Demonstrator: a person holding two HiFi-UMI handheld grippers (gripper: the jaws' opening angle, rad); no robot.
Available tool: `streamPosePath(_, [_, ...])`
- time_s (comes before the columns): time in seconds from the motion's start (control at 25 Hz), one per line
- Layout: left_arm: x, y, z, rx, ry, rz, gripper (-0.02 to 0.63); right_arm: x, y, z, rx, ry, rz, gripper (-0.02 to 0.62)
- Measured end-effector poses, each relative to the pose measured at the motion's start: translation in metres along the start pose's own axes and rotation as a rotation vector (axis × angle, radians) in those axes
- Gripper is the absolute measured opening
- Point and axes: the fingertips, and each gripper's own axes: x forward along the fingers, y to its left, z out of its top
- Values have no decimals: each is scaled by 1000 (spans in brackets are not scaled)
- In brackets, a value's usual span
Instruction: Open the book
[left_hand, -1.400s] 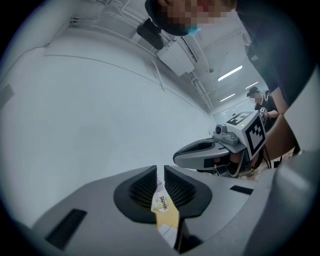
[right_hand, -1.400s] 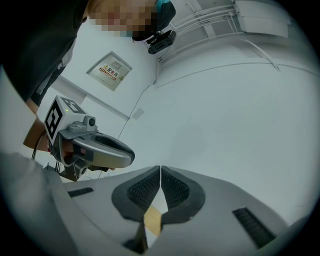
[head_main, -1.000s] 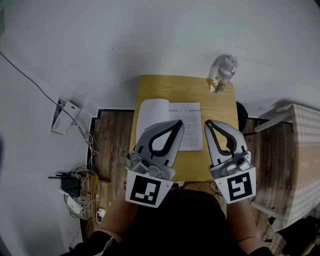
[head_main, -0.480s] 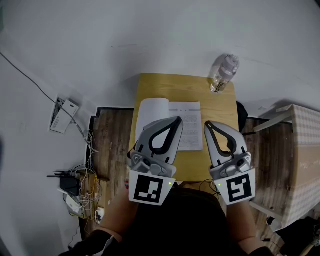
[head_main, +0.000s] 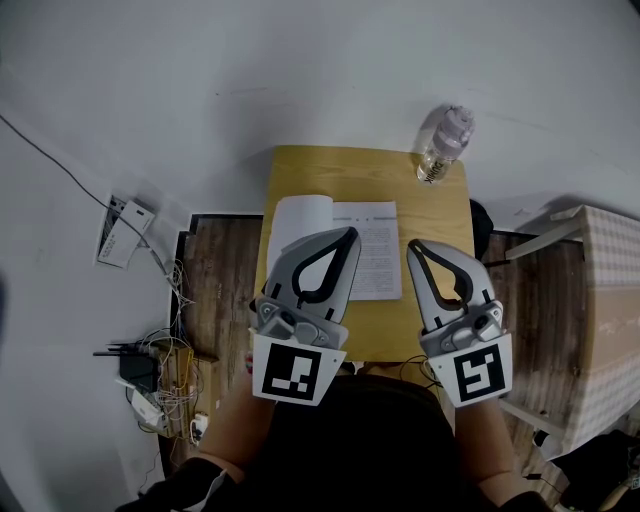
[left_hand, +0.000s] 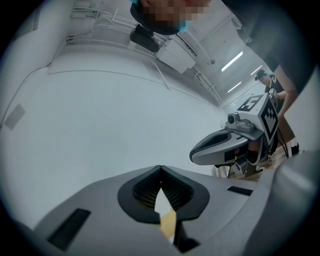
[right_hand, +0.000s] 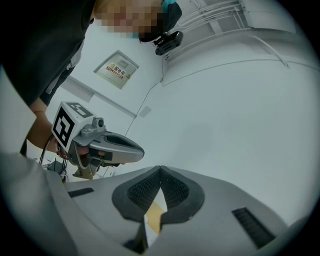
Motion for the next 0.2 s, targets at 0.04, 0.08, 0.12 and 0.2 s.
streamPosePath(0.04, [0, 1, -1, -1, 4, 1, 11, 0, -1, -1, 2, 1, -2, 28])
streamPosePath(0.08, [0, 1, -2, -2, 8, 1, 11, -1, -1, -2, 4, 3, -3, 28])
streamPosePath(0.12, [0, 2, -3, -2, 12, 1, 11, -1, -1, -2, 4, 5, -4, 28])
streamPosePath(0.2, [-1, 4, -4, -1, 17, 2, 11, -1, -1, -2, 5, 9, -6, 28])
